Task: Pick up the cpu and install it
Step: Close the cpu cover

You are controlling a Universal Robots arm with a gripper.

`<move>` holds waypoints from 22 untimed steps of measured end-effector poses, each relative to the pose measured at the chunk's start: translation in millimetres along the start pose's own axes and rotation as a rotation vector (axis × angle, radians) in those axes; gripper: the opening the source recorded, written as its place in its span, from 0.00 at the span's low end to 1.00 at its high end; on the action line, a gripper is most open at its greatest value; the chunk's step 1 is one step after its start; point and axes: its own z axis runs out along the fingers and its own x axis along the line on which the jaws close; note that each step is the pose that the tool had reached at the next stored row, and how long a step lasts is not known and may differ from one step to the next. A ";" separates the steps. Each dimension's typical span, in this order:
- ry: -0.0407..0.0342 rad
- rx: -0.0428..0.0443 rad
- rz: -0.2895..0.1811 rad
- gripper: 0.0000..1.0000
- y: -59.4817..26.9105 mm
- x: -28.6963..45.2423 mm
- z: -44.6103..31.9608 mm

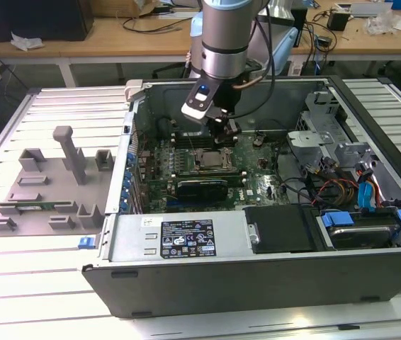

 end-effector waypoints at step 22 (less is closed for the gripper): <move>-0.0080 0.0057 -0.432 0.11 0.6 1.3 0.0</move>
